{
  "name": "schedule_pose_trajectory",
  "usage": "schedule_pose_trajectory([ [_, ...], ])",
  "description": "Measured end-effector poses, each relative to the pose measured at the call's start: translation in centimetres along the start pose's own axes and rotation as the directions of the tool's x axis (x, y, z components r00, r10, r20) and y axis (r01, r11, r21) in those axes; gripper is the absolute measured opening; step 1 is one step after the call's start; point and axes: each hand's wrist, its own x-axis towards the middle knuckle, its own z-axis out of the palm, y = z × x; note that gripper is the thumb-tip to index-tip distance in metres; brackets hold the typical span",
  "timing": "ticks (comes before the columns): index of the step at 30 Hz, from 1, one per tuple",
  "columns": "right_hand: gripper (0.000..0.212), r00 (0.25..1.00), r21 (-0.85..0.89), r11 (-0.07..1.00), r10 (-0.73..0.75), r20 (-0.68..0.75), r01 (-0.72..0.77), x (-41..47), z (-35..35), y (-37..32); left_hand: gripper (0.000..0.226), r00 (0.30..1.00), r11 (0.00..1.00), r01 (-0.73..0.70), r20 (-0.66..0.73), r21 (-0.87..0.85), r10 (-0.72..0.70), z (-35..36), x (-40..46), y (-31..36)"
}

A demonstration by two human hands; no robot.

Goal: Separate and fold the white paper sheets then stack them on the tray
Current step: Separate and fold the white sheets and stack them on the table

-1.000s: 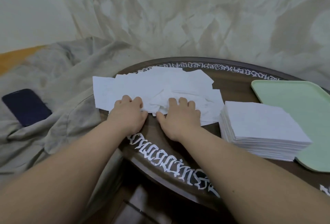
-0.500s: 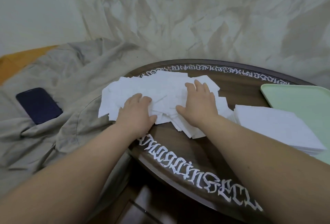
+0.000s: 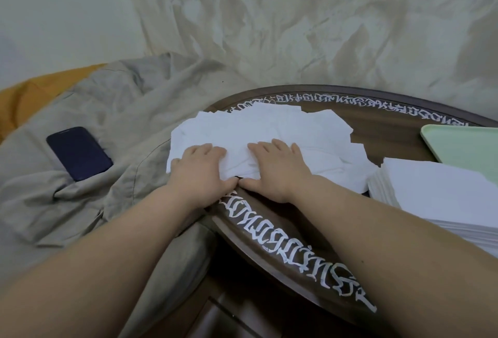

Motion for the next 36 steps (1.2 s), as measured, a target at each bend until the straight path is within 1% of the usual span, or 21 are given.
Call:
schedule_pose_trajectory([
  [2, 0.081, 1.0, 0.015, 1.0, 0.012, -0.004, -0.012, 0.1, -0.2, -0.1, 0.066, 0.998, 0.997, 0.04, 0.043, -0.07, -0.038, -0.1, 0.6, -0.6],
  [3, 0.08, 1.0, 0.025, 0.999, 0.02, -0.008, -0.02, 0.1, -0.2, -0.1, 0.063, 0.998, 0.996, 0.046, 0.038, -0.07, -0.043, -0.1, 1.1, -0.8],
  [6, 0.081, 0.999, 0.04, 0.999, 0.023, -0.024, -0.022, -0.1, 0.1, 0.3, 0.047, 0.998, 0.998, 0.062, -0.024, -0.006, -0.062, -0.3, 2.1, -1.4],
  [10, 0.081, 0.998, 0.076, 0.997, 0.015, -0.068, -0.01, -0.2, 0.8, 0.8, 0.027, 0.989, 0.998, 0.059, -0.135, 0.009, -0.057, 0.2, 2.3, -1.7],
  [15, 0.081, 0.997, 0.105, 0.994, 0.011, -0.081, -0.003, -0.3, 0.8, 0.9, 0.025, 0.946, 0.998, 0.039, -0.322, 0.049, -0.021, -1.0, 2.0, -1.5],
  [18, 0.083, 0.997, 0.159, 0.987, 0.022, -0.072, -0.01, -0.7, 0.5, 0.9, 0.031, 0.928, 0.999, 0.024, -0.372, 0.045, -0.006, -3.2, 1.6, -1.5],
  [21, 0.081, 0.993, 0.217, 0.976, 0.028, -0.113, -0.003, -1.5, -0.1, 0.6, 0.031, 0.913, 1.0, 0.003, -0.409, -0.016, -0.009, -5.2, 0.8, -1.3],
  [24, 0.08, 0.983, 0.296, 0.955, 0.07, -0.168, -0.018, -2.9, -0.8, 0.1, 0.035, 0.89, 0.99, -0.07, -0.455, -0.118, 0.009, -6.3, -0.4, -0.3],
  [26, 0.08, 0.982, 0.319, 0.947, 0.092, -0.165, -0.036, -4.0, -1.3, 0.2, 0.037, 0.863, 0.975, -0.102, -0.505, -0.197, -0.012, -6.9, -0.9, 0.7],
  [28, 0.079, 0.975, 0.333, 0.941, 0.127, -0.18, -0.061, -5.2, -1.9, 0.6, 0.038, 0.809, 0.95, -0.174, -0.588, -0.26, -0.013, -7.8, -1.1, 1.5],
  [29, 0.078, 0.968, 0.341, 0.937, 0.151, -0.198, -0.077, -5.8, -2.4, 0.8, 0.041, 0.776, 0.938, -0.227, -0.631, -0.261, 0.012, -8.2, -1.3, 1.9],
  [31, 0.074, 0.944, 0.355, 0.93, 0.202, -0.26, -0.101, -7.2, -3.3, 1.2, 0.044, 0.695, 0.923, -0.326, -0.713, -0.205, 0.087, -8.5, -1.7, 2.7],
  [32, 0.071, 0.928, 0.352, 0.931, 0.214, -0.305, -0.1, -7.9, -3.7, 1.3, 0.044, 0.681, 0.918, -0.353, -0.723, -0.181, 0.119, -8.2, -2.0, 3.2],
  [33, 0.069, 0.912, 0.333, 0.939, 0.211, -0.353, -0.088, -8.5, -4.0, 1.5, 0.045, 0.723, 0.915, -0.356, -0.676, -0.188, 0.142, -7.6, -2.5, 3.7],
  [34, 0.068, 0.903, 0.305, 0.95, 0.192, -0.384, -0.072, -9.1, -4.2, 1.6, 0.049, 0.811, 0.92, -0.327, -0.565, -0.218, 0.154, -6.8, -3.1, 4.3],
  [35, 0.072, 0.912, 0.274, 0.96, 0.163, -0.377, -0.058, -9.7, -4.2, 1.8, 0.054, 0.899, 0.933, -0.286, -0.399, -0.217, 0.183, -5.3, -3.7, 4.7],
  [36, 0.079, 0.937, 0.238, 0.97, 0.122, -0.326, -0.044, -10.3, -4.1, 2.0, 0.058, 0.953, 0.954, -0.256, -0.21, -0.157, 0.221, -3.8, -4.2, 5.0],
])
